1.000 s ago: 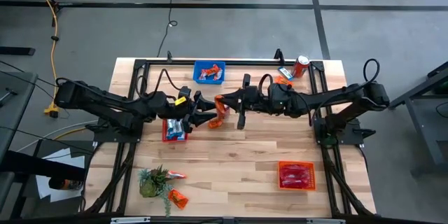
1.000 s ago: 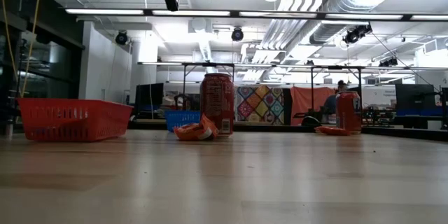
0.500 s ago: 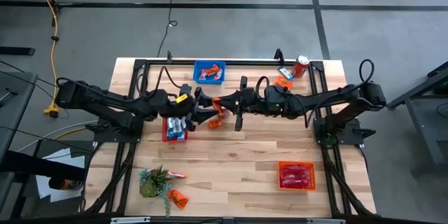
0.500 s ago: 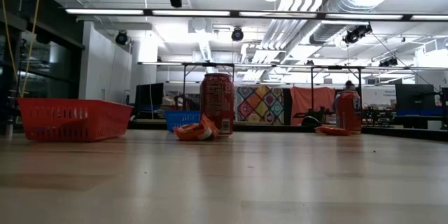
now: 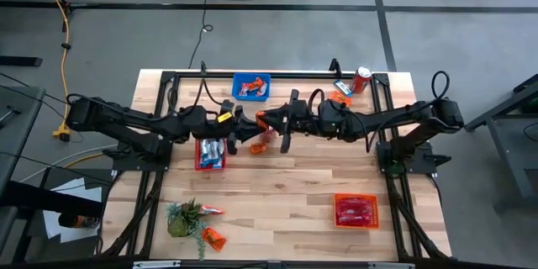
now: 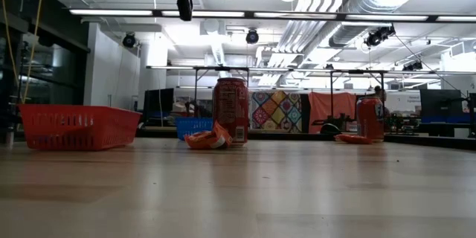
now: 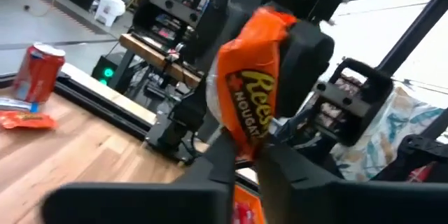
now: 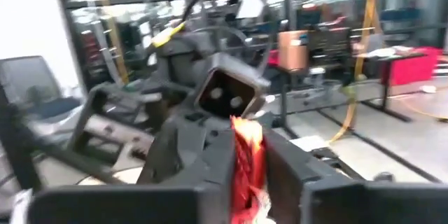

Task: Sort candy
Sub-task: Put the orange chocolate into the blue bin

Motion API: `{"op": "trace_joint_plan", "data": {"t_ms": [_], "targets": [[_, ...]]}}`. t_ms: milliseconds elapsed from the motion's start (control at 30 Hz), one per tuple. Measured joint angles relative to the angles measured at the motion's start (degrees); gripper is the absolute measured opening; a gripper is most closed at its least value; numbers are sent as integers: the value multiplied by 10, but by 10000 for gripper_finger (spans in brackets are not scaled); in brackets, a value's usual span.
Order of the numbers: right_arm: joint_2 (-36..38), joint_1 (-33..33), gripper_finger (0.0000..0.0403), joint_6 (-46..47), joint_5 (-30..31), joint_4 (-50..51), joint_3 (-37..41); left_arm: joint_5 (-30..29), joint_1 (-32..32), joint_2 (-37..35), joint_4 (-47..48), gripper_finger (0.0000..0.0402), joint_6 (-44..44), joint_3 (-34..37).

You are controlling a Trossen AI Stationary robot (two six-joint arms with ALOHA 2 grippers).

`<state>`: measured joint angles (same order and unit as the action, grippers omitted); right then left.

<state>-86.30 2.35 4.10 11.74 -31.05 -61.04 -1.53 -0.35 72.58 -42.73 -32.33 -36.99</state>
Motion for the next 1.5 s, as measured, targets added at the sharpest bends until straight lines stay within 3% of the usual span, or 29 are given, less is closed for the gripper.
{"op": "trace_joint_plan", "data": {"t_ms": [100,233,367,467,533,667,900,1033,1200,1367,1500], "targets": [[4,5,112,0,66,-4,0,0,4,-5,10,14,12,1],[30,14,192,-20,200,11,0,-2,22,-41,81,4,32,1],[74,24,249,-59,336,80,0,-22,55,-106,213,2,66,1],[113,26,263,-42,380,165,0,-72,97,-156,331,1,88,1],[134,26,265,-3,385,225,0,-80,134,-167,370,1,105,1],[159,22,266,91,385,326,0,-24,221,-144,384,1,83,-4],[162,21,266,206,374,402,0,82,339,25,434,0,77,-101],[162,22,266,250,371,419,0,95,369,132,527,0,140,-186],[162,21,266,285,348,430,0,83,393,228,572,0,145,-248],[162,22,266,313,321,439,0,82,401,267,569,13,153,-262],[162,22,266,343,305,459,0,73,401,268,566,49,165,-262]]}}
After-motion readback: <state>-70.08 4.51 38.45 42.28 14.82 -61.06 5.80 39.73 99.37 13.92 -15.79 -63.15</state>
